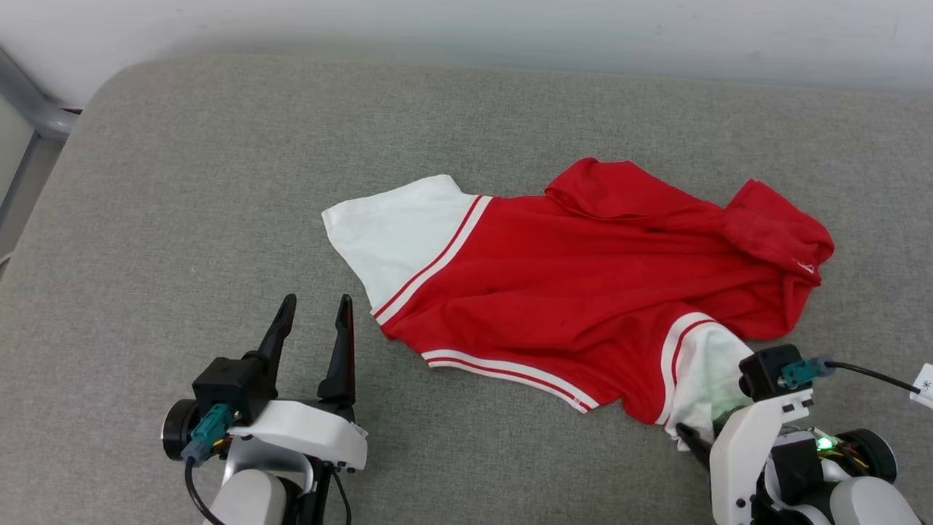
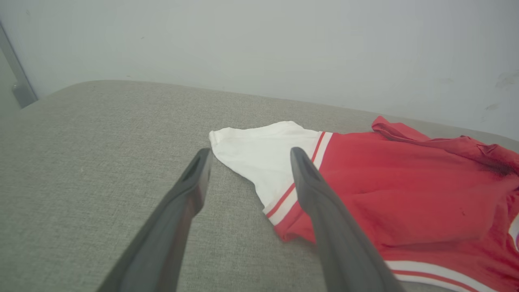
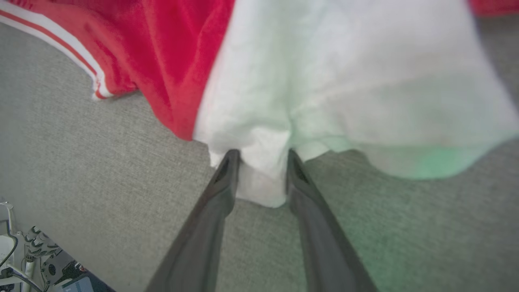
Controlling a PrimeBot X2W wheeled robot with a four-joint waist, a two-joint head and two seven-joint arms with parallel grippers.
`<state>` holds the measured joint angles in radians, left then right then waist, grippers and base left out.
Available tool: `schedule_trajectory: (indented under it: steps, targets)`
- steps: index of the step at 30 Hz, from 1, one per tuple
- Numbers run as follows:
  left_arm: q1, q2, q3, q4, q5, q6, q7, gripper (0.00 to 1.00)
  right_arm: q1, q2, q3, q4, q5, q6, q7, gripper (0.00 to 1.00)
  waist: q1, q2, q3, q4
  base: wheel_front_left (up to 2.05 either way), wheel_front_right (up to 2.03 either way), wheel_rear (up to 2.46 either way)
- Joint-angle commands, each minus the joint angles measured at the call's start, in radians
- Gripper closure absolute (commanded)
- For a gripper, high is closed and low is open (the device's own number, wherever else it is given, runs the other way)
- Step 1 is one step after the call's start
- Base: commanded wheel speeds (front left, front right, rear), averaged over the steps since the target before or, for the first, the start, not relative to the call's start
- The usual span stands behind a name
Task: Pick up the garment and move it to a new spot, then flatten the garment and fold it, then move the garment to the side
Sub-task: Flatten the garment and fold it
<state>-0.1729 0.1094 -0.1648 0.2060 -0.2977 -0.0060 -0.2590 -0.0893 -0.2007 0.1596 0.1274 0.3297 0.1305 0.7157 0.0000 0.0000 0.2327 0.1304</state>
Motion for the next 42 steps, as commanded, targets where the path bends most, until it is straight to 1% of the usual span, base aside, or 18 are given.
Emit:
schedule_trajectory:
  steps: [1, 5, 9, 11, 14, 19, 24, 26, 30, 32, 37, 39, 42]
  targets:
    - [-0.011, -0.001, 0.002, 0.005, -0.001, -0.001, -0.005, 0.0, 0.043, 0.022, 0.029, 0.059, 0.023, 0.0, 0.016, 1.0, 0.0, 0.0, -0.005, -0.002, 0.0, 0.0, 0.0]
    - [0.002, 0.003, 0.012, 0.021, -0.016, -0.006, -0.002, 0.0, 0.034, 0.024, -0.026, 0.006, 0.011, 0.0, -0.056, 1.0, 0.0, 0.0, -0.033, -0.011, 0.0, 0.0, 0.0]
    - [0.008, 0.028, 0.023, 0.038, -0.05, -0.026, 0.065, 0.0, 0.053, 0.033, -0.104, -0.051, -0.015, -0.001, -0.116, 1.0, 0.0, 0.0, -0.07, -0.026, 0.0, 0.0, 0.0]
    - [-0.001, 0.042, 0.031, 0.034, -0.071, -0.034, 0.109, 0.0, 0.069, 0.048, -0.135, -0.078, -0.027, 0.0, -0.131, 1.0, 0.0, 0.0, -0.085, -0.035, 0.0, 0.0, 0.0]
    - [-0.027, 0.069, 0.035, 0.018, -0.104, -0.05, 0.201, 0.0, 0.1, 0.061, -0.192, -0.114, -0.046, 0.0, -0.144, 1.0, 0.0, 0.0, -0.099, -0.048, 0.0, 0.0, 0.0]
    - [-0.111, 0.135, 0.03, -0.004, -0.166, -0.083, 0.413, 0.0, 0.125, 0.081, -0.25, -0.163, -0.069, 0.0, -0.137, 1.0, 0.0, 0.0, -0.094, -0.074, 0.0, 0.0, 0.0]
    - [-0.222, 0.198, 0.025, 0.014, -0.223, -0.093, 0.631, 0.0, 0.112, 0.1, -0.257, -0.207, -0.088, 0.0, -0.133, 1.0, 0.0, 0.0, -0.052, -0.117, 0.0, 0.0, 0.0]
    - [-0.259, 0.222, 0.021, 0.046, -0.244, -0.097, 0.718, 0.0, 0.102, 0.107, -0.25, -0.216, -0.09, 0.0, -0.135, 1.0, 0.0, 0.0, -0.032, -0.137, 0.0, 0.0, 0.0]
    - [-0.324, 0.263, 0.012, 0.138, -0.278, -0.103, 0.852, 0.0, 0.083, 0.122, -0.238, -0.223, -0.095, 0.0, -0.146, 1.0, 0.0, 0.0, 0.007, -0.171, 0.0, 0.0, 0.0]
    - [-0.352, 0.286, 0.002, 0.187, -0.285, -0.106, 0.902, 0.0, 0.08, 0.127, -0.232, -0.222, -0.095, 0.0, -0.152, 1.0, 0.0, 0.0, 0.024, -0.184, 0.0, 0.0, 0.0]
    - [-0.389, 0.298, -0.017, 0.27, -0.309, -0.114, 0.968, 0.0, 0.069, 0.134, -0.227, -0.213, -0.093, 0.0, -0.165, 1.0, 0.0, 0.0, 0.048, -0.201, 0.0, 0.0, 0.0]
    - [-0.403, 0.307, -0.039, 0.309, -0.308, -0.116, 0.999, 0.0, 0.067, 0.137, -0.226, -0.209, -0.09, 0.0, -0.169, 1.0, 0.0, 0.0, 0.057, -0.205, 0.0, 0.0, 0.0]
    - [-0.404, 0.296, -0.062, 0.367, -0.327, -0.119, 1.044, 0.0, 0.066, 0.141, -0.221, -0.201, -0.086, 0.0, -0.173, 1.0, 0.0, 0.0, 0.068, -0.212, 0.0, 0.0, 0.0]
